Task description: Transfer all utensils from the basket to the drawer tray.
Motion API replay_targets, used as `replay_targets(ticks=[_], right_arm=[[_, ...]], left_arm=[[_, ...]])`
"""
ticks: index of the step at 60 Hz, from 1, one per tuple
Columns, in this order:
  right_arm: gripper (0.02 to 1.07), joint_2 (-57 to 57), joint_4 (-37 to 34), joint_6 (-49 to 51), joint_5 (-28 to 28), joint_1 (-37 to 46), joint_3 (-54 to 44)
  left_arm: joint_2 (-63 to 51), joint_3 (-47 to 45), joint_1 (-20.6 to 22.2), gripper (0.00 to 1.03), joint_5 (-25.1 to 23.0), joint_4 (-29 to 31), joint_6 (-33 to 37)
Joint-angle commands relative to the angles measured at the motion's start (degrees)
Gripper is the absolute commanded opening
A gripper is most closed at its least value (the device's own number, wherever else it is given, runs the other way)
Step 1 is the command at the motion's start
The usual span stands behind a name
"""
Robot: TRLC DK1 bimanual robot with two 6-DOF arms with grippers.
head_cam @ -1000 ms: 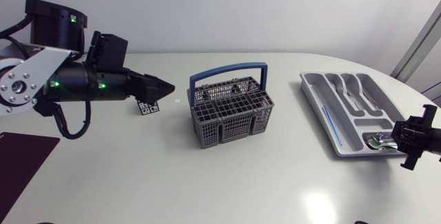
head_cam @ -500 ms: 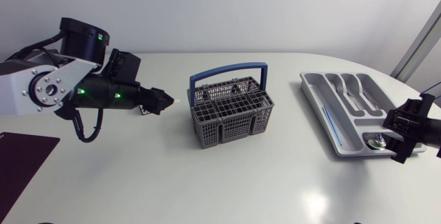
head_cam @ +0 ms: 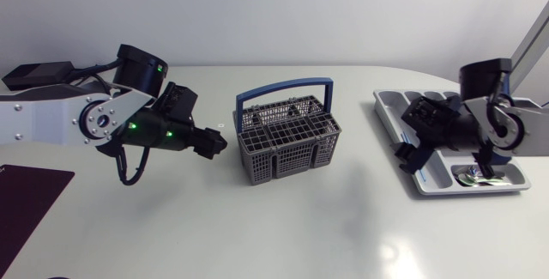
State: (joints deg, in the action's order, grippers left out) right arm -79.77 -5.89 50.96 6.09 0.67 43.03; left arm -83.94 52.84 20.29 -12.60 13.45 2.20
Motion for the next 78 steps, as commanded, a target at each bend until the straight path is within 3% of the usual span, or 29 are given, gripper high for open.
replay_targets(ticks=[1,20,40,78], right_arm=[[0.82,-3.99,-1.14,-8.24,-0.37,-3.13,4.08],[0.47,-16.39,-1.67,-20.55,0.5,-10.25,14.81],[0.47,-18.58,-6.77,-24.15,4.9,-15.34,17.53],[0.47,-15.07,-7.29,-27.93,2.09,-25.54,15.16]], left_arm=[[-1.4,-0.9,1.33,0.69,0.91,-0.09,0.26],[-3.95,-0.46,3.52,0.68,1.26,-0.27,0.35],[-5.79,1.04,4.4,0.69,1.35,-0.8,0.62],[-4.48,1.48,-5.97,0.69,0.82,-0.27,5.63]])
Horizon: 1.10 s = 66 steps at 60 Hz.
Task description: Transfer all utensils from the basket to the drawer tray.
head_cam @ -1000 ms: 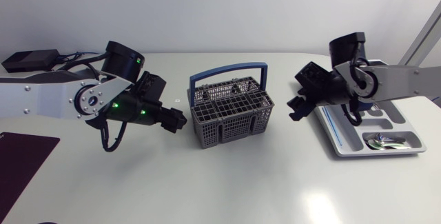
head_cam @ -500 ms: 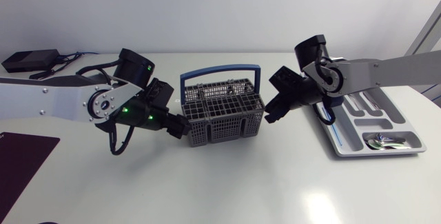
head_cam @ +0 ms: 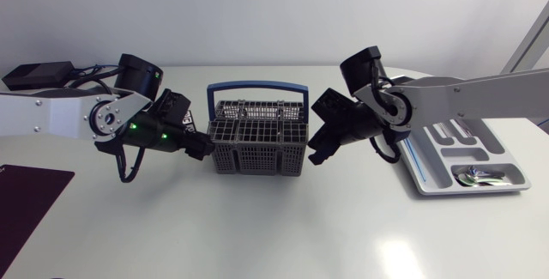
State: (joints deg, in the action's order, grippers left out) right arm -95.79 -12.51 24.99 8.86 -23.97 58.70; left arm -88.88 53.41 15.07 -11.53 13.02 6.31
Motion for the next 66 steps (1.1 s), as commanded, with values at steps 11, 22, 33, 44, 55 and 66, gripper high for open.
replay_targets(ticks=[11,22,33,44,55,66], right_arm=[[0.47,0.34,-0.85,-2.49,-2.1,-0.99,0.98],[0.47,-0.19,-0.76,-2.67,-2.89,-0.73,0.98],[0.47,1.75,-0.76,-2.67,-3.06,-0.56,-0.25],[0.47,2.8,-0.76,-2.67,-3.59,-0.64,-0.6],[0.47,3.15,-0.76,-2.67,-4.56,-0.99,-0.78],[0.47,3.85,-0.76,-2.58,-4.56,-0.99,-1.3]], left_arm=[[0.9,0.91,-0.74,0.69,-0.6,0.43,1.96],[0.9,1.26,-0.39,0.69,-0.6,0.7,1.96],[1.61,0.82,0.13,0.69,-0.69,1.05,2.04],[2.22,0.82,1.28,0.69,-0.69,1.31,1.78],[2.31,0.56,3.39,0.69,-0.69,1.31,1.6],[2.22,0.38,4.79,0.69,-0.69,1.31,1.25]])
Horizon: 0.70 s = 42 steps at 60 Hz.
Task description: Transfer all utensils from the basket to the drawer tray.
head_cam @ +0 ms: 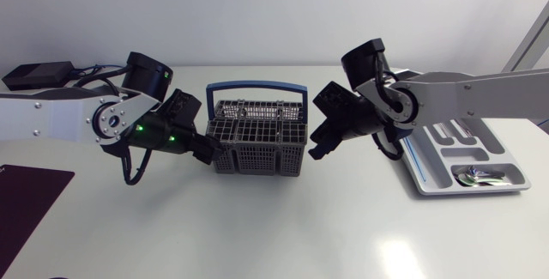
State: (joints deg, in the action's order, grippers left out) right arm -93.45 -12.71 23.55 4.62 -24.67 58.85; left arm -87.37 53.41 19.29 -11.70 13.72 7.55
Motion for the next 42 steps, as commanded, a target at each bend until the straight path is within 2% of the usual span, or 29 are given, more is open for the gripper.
replay_targets(ticks=[1,20,29,39,42], right_arm=[[0.47,1.6,-0.56,-1.14,-0.32,-0.3,-1.46],[0.5,2.22,-0.47,-0.96,-0.4,-0.38,-2.25],[0.5,2.13,-0.39,-0.79,-0.58,-0.38,-2.78],[0.64,3.19,-0.47,-0.44,-0.93,-0.21,-3.74],[0.7,4.42,-0.47,-0.26,-1.2,-0.03,-4.45]], left_arm=[[0.71,0.38,0.57,0.69,-0.51,0.61,-0.08],[0.71,0.21,2.51,0.69,-0.51,0.52,-1.05],[0.63,0.47,1.37,0.69,-0.51,0.44,-0.87],[3.09,0.56,-2.77,0.69,-0.51,1.14,-0.34],[4.76,0.47,-3.73,0.72,-0.51,2.02,-0.08]])
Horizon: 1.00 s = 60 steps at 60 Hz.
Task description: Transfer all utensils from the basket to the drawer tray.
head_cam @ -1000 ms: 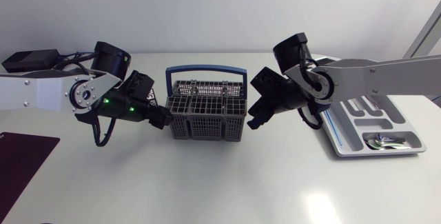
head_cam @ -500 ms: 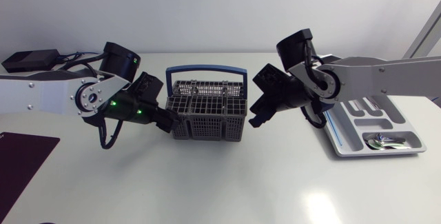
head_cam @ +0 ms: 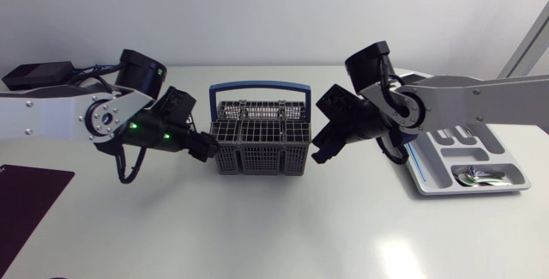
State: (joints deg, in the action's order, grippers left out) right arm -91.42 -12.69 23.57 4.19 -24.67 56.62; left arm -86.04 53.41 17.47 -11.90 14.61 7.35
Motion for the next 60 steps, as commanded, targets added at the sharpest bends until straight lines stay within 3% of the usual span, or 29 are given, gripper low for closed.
replay_targets(ticks=[1,19,40,60], right_arm=[[0.72,3.0,-0.58,-0.11,-0.85,0.06,-2.39],[1.02,14.51,-2.25,-0.11,-6.29,0.23,-7.4],[1.02,29.28,-7.7,0.25,-8.4,4.19,-11.36],[1.02,39.65,-7.26,-5.12,-7.53,13.59,-17.25]], left_arm=[[4.04,0.38,-2.27,0.72,-0.32,1.3,0.2],[15.46,-2.61,-7.54,0.87,-0.14,2.44,0.73],[26.19,-7.79,-11.85,0.98,0.91,3.23,2.05],[31.46,-11.66,-13.7,0.98,0.91,3.49,3.63]])
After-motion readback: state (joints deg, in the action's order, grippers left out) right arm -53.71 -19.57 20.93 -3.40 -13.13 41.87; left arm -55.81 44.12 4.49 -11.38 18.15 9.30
